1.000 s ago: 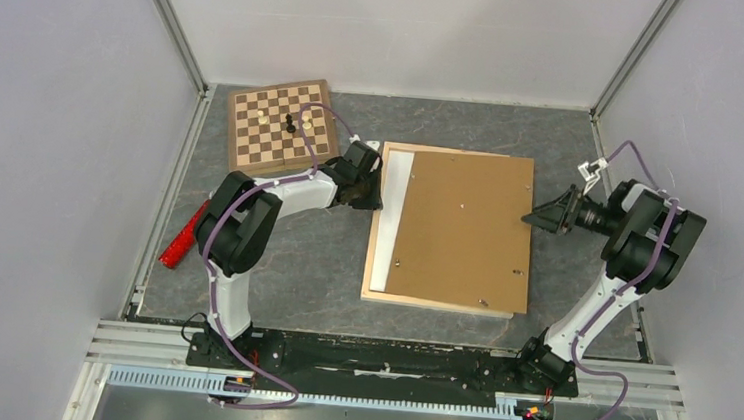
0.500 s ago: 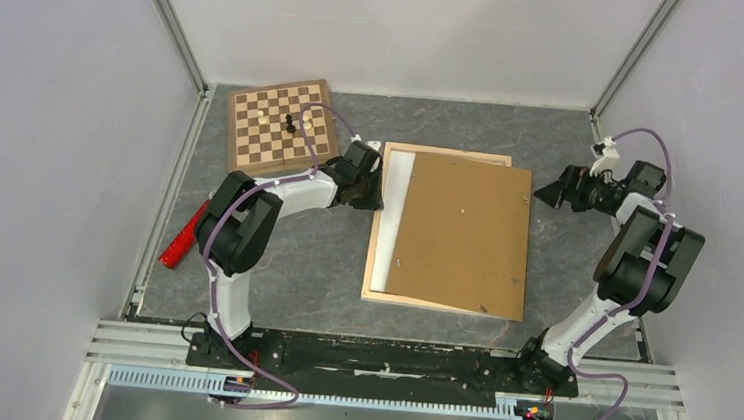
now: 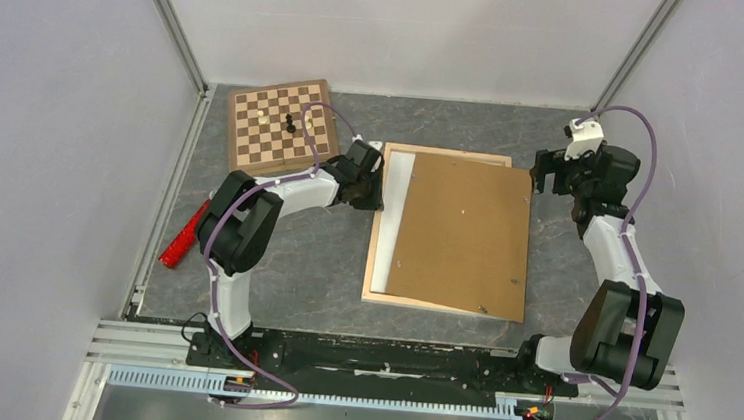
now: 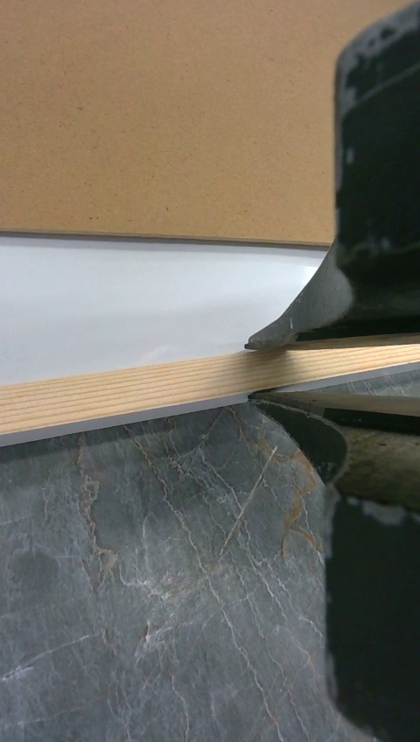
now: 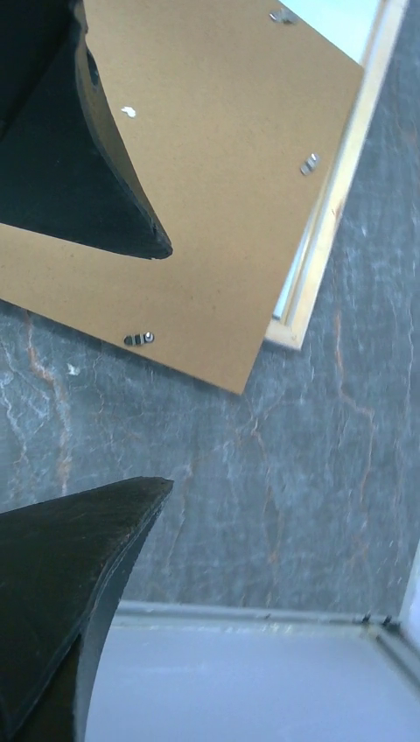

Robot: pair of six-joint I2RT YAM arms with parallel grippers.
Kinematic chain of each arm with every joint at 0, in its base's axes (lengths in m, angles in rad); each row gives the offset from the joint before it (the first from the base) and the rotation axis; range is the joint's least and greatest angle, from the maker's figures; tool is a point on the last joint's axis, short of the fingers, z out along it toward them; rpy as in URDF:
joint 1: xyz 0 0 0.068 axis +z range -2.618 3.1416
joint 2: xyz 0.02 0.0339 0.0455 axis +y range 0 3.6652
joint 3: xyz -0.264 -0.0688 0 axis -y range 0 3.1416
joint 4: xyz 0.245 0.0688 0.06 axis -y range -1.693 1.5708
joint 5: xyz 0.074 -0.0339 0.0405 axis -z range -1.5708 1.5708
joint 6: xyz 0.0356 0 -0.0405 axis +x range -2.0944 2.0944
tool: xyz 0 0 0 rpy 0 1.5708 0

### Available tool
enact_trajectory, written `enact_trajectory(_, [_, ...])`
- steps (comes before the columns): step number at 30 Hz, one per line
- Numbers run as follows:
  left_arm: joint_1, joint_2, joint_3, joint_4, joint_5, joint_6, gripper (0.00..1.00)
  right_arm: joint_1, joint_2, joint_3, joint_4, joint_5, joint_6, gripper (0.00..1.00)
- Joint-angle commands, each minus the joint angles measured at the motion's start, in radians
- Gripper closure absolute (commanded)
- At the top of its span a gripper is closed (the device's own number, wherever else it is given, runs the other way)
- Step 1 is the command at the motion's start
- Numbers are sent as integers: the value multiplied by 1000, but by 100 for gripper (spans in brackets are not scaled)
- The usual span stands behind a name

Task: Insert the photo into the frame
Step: Adjust the photo frame item on the photo frame.

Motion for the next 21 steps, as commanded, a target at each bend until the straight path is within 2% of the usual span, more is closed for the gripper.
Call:
enact_trajectory(1, [-22, 3, 37, -48, 51, 54, 98, -12, -17, 21, -27, 125, 150, 2])
enact_trajectory(3, [-22, -2, 39, -40, 54, 49, 98, -15, 21, 49, -115, 87, 194, 2])
enact_trajectory(6, [-22, -6, 40, -40, 36, 45, 98, -33, 68, 43, -175, -77, 191, 2])
enact_trajectory(12, [-22, -11, 31, -44, 4, 50, 98, -18, 35, -66, -124, 63, 189, 3])
enact_trajectory(21, [-22, -4, 36, -23, 8, 37, 98, -20, 103, -139, -100, 17, 203, 20])
